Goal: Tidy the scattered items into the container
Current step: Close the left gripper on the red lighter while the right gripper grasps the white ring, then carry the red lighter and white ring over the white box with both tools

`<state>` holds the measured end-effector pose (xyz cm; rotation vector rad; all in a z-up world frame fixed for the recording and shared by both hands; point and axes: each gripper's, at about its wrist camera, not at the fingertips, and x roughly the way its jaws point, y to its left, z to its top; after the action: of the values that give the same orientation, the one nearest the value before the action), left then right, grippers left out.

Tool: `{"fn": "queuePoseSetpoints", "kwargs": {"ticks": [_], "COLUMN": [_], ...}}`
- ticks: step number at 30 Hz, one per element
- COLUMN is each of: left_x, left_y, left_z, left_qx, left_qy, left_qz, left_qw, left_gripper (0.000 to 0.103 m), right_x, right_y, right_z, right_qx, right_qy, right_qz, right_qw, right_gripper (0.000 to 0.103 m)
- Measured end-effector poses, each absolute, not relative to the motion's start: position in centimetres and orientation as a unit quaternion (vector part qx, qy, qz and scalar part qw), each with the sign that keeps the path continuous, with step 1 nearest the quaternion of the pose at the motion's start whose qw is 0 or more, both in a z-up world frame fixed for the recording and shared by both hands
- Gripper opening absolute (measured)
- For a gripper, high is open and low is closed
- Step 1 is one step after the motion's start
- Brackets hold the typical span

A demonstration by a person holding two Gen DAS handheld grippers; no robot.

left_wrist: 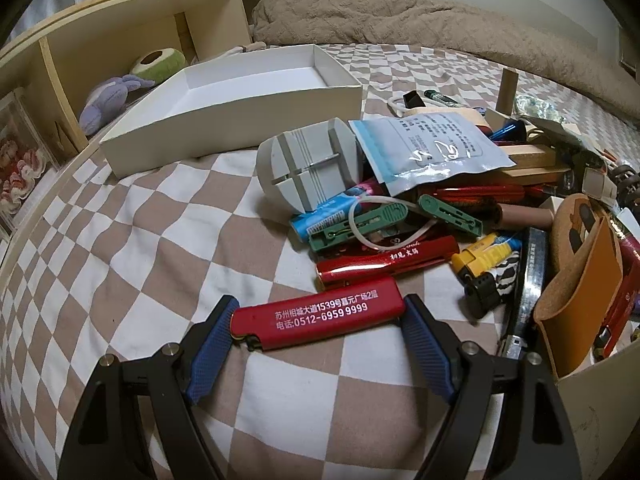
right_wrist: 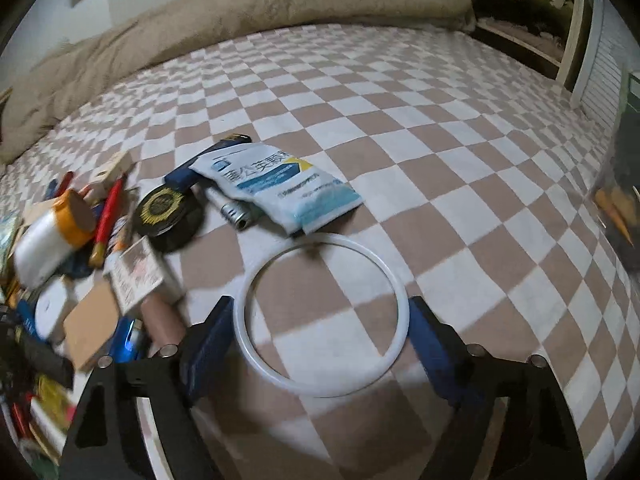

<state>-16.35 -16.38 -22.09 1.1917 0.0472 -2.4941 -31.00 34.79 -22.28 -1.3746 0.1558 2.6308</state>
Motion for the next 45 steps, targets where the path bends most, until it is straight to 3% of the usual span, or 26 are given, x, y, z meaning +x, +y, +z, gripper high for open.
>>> {"fn": "queuePoseSetpoints", "kwargs": {"ticks": [14, 27, 45], "left_x": [-16.0, -13.0, -11.1], "left_y": [-16.9, -18.4, -15.0], "left_z": [-21.7, -20.0, -13.9], "left_qx": [0.417, 0.395, 0.351], "left_qy": [0.026, 0.099, 0.072], "left_qz": [-0.889, -0.893, -0.918], "left_qw": [0.186, 0.192, 0.171], "left_gripper": [0.082, 0.082, 0.082], "right_x": [-24.8, -20.0, -17.5], "right_y": [34.3, 36.0, 37.0], "right_z": [-22.0, -21.5, -17.4], "right_qx": [-0.437, -0.433, -0.4], "right_qy": [0.072, 0.107, 0.157], "right_qz": [0.895, 0.895, 0.903], "right_qw": [0.042, 0.018, -0.001], "right_gripper": [0.084, 0.084, 0.084]}}
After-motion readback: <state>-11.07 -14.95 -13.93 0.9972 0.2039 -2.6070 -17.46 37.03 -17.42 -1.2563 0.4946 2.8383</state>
